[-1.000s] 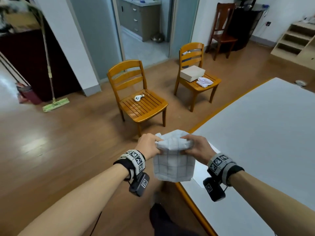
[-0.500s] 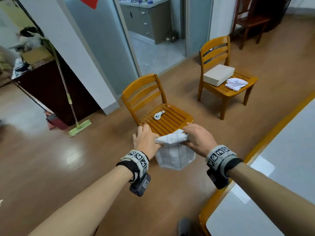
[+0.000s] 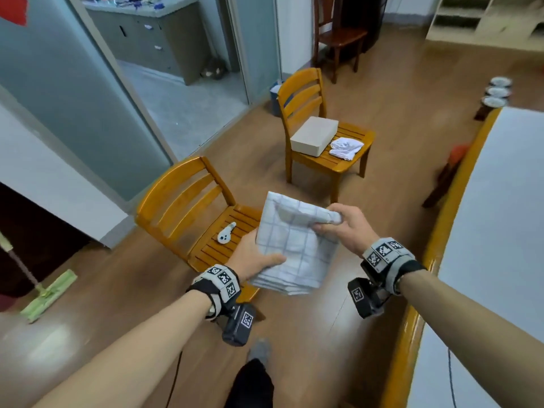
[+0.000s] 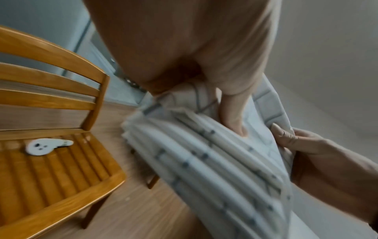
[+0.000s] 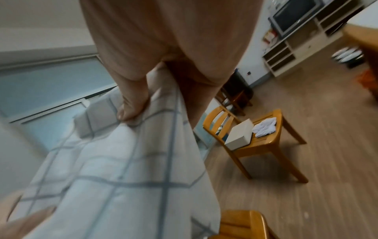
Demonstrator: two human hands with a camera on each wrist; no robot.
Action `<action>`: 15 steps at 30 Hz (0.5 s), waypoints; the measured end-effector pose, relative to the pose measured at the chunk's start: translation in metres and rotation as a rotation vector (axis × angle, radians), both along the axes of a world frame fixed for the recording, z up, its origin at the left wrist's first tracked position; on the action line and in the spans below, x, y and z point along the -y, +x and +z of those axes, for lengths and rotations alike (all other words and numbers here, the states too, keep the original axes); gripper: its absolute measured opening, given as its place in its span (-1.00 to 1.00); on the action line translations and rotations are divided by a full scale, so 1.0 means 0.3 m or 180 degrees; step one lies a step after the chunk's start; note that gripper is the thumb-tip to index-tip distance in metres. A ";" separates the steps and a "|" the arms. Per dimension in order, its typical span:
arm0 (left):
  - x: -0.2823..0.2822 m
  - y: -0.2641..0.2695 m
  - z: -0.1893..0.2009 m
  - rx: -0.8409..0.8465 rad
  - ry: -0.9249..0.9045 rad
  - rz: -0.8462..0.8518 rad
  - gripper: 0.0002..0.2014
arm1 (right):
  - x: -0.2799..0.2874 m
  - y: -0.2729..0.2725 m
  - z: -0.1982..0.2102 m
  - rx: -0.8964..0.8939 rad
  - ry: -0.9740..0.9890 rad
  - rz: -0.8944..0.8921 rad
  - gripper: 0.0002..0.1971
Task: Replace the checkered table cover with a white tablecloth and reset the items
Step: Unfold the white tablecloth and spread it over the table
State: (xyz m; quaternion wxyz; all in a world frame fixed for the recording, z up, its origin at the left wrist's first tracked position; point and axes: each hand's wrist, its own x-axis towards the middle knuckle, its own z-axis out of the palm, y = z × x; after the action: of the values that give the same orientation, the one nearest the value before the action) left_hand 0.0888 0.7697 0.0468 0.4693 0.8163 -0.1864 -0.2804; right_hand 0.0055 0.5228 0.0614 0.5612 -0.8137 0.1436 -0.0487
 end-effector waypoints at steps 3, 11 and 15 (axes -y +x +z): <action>0.102 0.158 0.011 0.0041 -0.0398 -0.0050 -0.66 | 0.037 0.060 0.017 0.0060 0.0544 -0.0749 -0.55; 0.340 0.431 -0.031 -0.0661 -0.1094 -0.0148 -0.72 | 0.024 0.144 0.017 -0.0241 0.1461 -0.0857 -0.35; 0.458 0.534 -0.066 -0.1001 -0.0840 -0.0264 -0.62 | 0.093 0.215 -0.010 -0.0305 0.1293 -0.1100 -0.49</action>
State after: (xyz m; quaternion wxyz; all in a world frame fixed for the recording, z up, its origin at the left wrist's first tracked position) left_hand 0.2489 0.6323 0.0271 0.5835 0.6856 -0.1794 -0.3966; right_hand 0.0701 0.4950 0.0583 0.6888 -0.6493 0.3135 -0.0754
